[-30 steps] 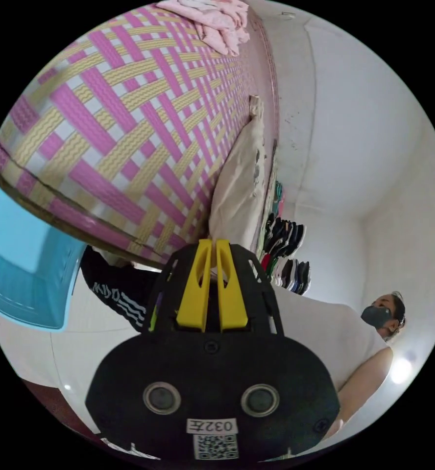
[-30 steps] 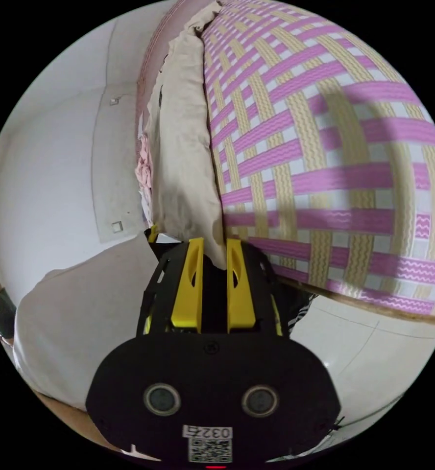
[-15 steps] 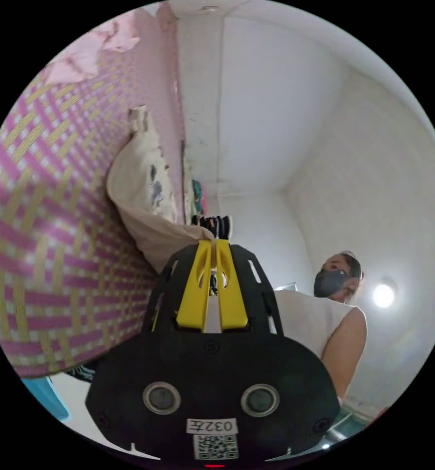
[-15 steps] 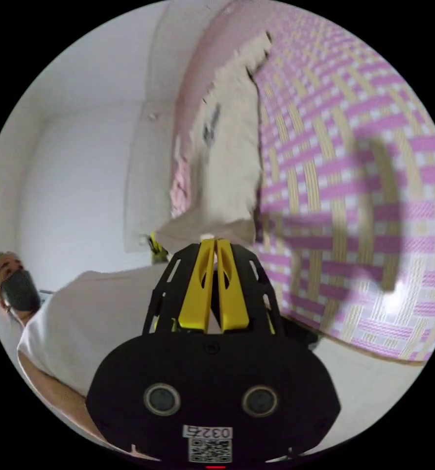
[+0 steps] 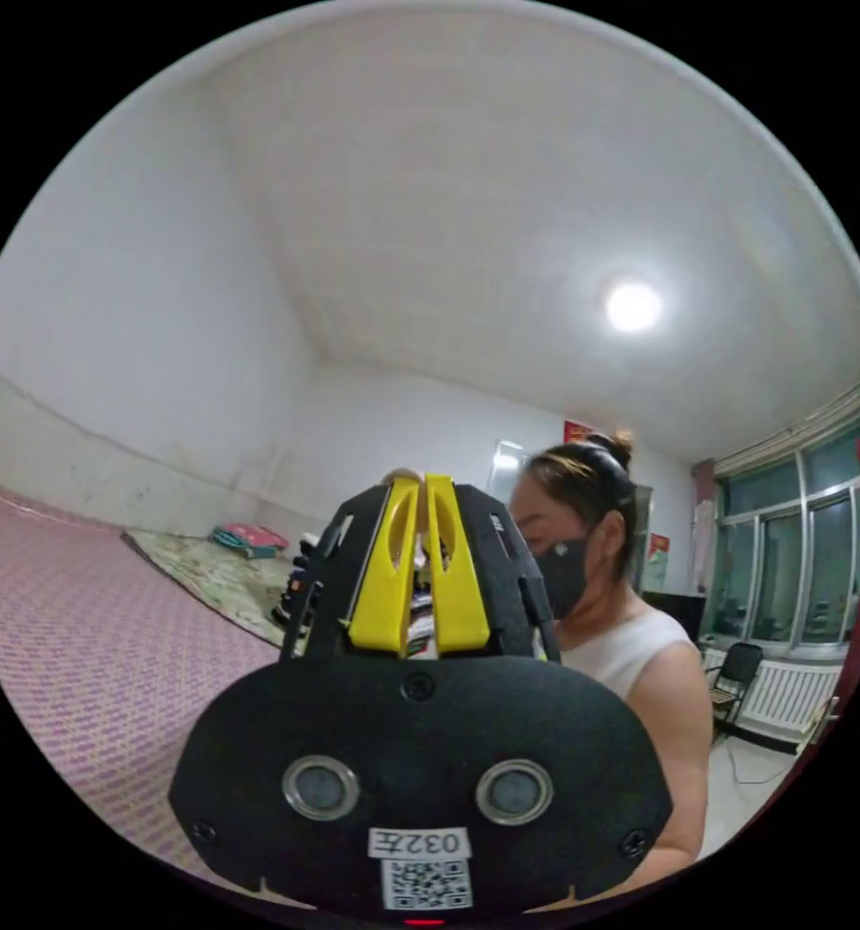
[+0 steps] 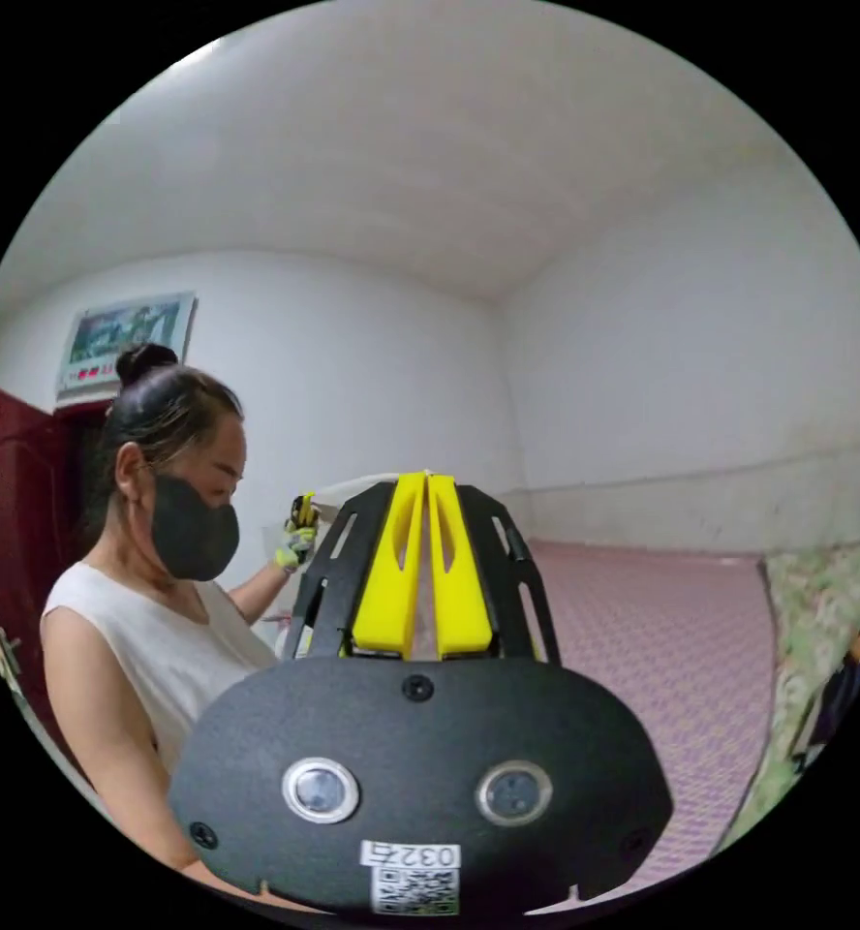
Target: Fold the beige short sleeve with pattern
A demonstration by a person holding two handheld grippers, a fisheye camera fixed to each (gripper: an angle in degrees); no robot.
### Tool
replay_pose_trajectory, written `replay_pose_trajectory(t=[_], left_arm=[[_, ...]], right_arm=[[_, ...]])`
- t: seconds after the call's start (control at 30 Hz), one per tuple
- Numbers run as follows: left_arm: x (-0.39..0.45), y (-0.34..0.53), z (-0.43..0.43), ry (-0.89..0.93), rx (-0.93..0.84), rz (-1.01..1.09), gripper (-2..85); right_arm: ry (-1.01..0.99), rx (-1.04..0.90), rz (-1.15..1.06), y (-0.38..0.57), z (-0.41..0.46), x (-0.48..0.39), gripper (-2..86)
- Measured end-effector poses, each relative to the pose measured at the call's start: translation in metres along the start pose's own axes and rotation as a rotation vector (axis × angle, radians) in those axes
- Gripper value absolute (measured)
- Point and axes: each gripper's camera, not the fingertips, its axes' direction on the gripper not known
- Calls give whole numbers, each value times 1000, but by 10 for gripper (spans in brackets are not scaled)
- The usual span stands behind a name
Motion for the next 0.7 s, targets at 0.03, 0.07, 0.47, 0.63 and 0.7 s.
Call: replay_pose_trajectory(t=[0.03,0.07,0.47,0.63,0.7], left_arm=[[2,-27,9,-48,0,18,-11],[-2,-47,15,-110,2,40,-11],[-214,-72,30,-282,110,-340,-10],[-124,-100,43,-136,54,-16,-10],[-91,-85,41,-171,-38,50,-11]], right_arm=[[37,6,-82,-27,1,-12,-10],[63,14,-122,-49,4,-16,-10],[271,-118,166,-105,124,149,-10],[195,90,-128,-137,85,64,-10],[166,92,-178,-124,71,41,-10]])
